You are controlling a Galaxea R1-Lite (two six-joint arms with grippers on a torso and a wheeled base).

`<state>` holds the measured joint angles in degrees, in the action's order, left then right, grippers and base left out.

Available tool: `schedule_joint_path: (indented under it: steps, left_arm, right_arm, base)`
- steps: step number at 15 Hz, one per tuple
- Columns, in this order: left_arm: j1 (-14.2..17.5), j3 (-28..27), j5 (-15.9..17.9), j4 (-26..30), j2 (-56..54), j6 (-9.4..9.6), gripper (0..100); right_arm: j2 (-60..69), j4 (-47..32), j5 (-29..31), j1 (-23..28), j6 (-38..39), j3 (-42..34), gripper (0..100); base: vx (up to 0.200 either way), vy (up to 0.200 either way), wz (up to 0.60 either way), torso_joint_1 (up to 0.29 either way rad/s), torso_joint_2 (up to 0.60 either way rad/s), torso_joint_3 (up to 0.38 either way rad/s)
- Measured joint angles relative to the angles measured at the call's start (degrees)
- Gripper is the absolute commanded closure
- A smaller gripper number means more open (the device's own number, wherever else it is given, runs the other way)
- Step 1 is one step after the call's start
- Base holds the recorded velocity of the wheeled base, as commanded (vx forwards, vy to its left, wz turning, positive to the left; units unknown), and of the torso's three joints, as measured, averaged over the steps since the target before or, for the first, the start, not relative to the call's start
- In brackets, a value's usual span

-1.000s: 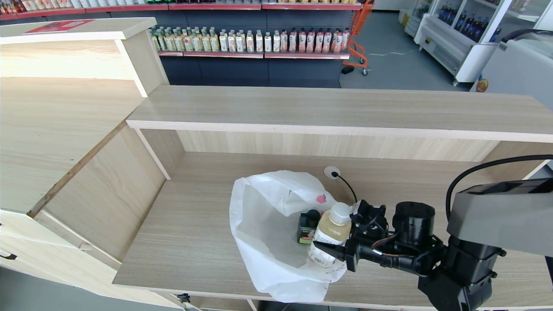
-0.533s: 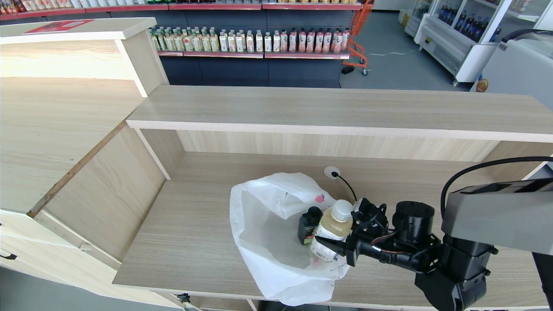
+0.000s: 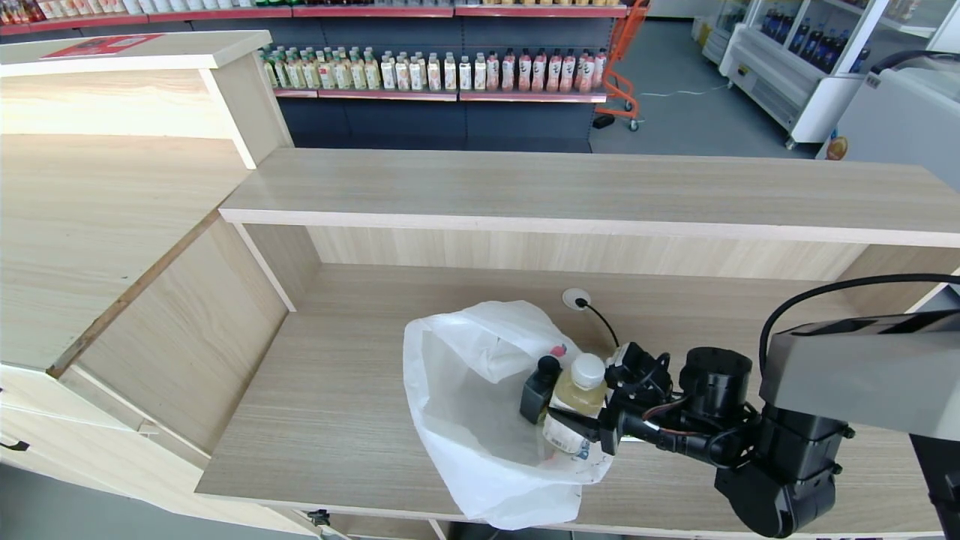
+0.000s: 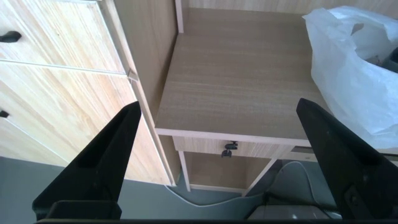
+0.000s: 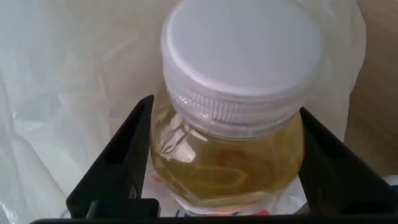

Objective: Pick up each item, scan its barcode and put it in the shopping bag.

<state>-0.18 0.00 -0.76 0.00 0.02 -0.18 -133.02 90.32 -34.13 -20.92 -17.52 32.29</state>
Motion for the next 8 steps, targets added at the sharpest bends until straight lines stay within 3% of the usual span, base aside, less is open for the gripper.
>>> schedule_joint_path:
  steps: [4,8]
  left_arm:
    - [0.0,0.0,0.0,0.0,0.0,0.02,0]
    - [0.0,0.0,0.0,0.0,0.0,0.02,0]
  right_arm:
    - [0.6,-0.3,0.0,-0.1,2.0,0.0,0]
    - [4.6,-0.4,0.1,0.1,9.5,-0.5,0]
  base:
    - [0.0,0.0,0.0,0.0,0.0,0.0]
    - [0.0,0.0,0.0,0.0,0.0,0.0]
